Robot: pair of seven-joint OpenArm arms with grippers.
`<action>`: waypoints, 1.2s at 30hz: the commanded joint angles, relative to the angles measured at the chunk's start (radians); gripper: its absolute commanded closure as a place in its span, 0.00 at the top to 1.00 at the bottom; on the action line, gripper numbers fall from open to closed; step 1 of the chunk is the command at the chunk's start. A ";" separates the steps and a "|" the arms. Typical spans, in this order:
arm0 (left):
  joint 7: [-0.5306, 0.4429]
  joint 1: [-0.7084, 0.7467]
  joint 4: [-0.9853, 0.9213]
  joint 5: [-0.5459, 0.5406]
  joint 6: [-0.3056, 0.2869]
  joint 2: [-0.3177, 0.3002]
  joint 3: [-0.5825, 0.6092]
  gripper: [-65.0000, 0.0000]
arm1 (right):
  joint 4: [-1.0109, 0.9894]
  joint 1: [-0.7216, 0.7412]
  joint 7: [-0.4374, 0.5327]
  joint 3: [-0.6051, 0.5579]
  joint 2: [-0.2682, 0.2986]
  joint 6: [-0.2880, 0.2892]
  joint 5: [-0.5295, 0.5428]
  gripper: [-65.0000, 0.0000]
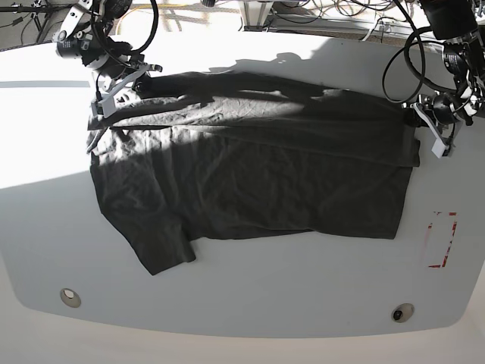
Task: Fold the T-shirt properly
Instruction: 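Regrasp the shirt's edge with both grippers and lift it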
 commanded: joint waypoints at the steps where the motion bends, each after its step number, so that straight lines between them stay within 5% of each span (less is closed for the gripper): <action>1: 0.003 -0.005 0.122 -0.005 -0.021 -0.020 -0.008 0.02 | 0.021 -0.026 0.006 0.004 0.006 0.002 0.017 0.00; 11: 0.212 -0.005 0.389 -0.004 -0.106 -0.018 -0.106 0.02 | 0.022 -0.101 0.006 0.004 0.012 0.002 0.067 0.00; 17: 0.217 0.030 0.417 -0.001 -0.106 -0.024 -0.172 0.02 | 0.021 -0.163 0.009 0.005 0.046 -0.006 0.192 0.00; 36: 0.217 0.188 0.427 -0.004 -0.106 -0.066 -0.136 0.02 | 0.022 -0.281 0.006 0.045 0.069 -0.005 0.322 0.00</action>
